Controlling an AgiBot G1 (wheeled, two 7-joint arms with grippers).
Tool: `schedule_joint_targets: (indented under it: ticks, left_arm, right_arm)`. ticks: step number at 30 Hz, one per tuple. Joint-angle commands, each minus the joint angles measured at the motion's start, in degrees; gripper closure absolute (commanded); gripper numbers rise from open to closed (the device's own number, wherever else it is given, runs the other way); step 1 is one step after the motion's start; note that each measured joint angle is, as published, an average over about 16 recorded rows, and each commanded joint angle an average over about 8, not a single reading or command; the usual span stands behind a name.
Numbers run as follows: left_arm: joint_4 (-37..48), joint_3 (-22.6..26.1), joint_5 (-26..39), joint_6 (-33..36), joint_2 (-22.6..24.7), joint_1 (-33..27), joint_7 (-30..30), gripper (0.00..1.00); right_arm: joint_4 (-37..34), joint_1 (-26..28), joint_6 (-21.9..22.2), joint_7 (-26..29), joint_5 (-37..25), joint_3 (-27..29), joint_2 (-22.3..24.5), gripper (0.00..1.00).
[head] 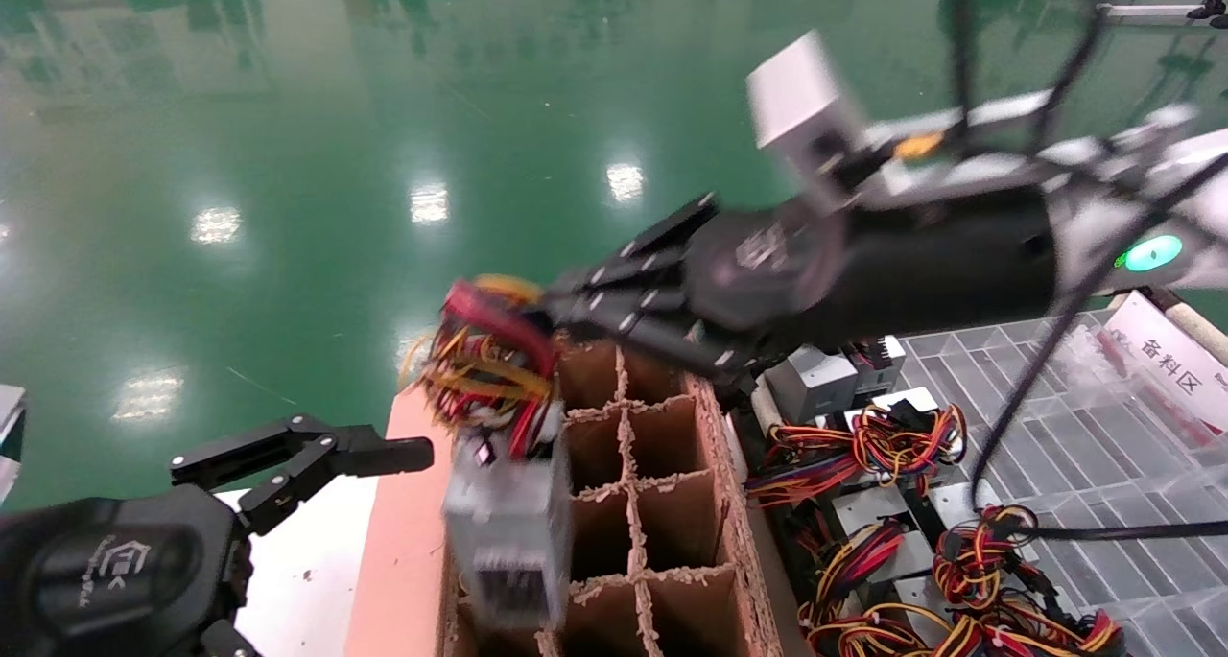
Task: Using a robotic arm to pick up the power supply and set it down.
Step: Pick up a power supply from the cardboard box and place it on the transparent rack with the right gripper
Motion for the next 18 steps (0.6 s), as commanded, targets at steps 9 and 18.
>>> schedule_joint_targets:
  ticks: [9,18]
  left_arm:
    - [0.0,0.0,0.0,0.0,0.0,0.0,0.0,0.00]
    - [0.0,0.0,0.0,0.0,0.0,0.0,0.0,0.00]
  right_arm:
    - [-2.9,7.6,0.7,-0.4,0.7,-1.1,4.5,1.00]
    - [-12.1,16.8,3.0,-4.1,-6.4,-4.2,4.7,1.00]
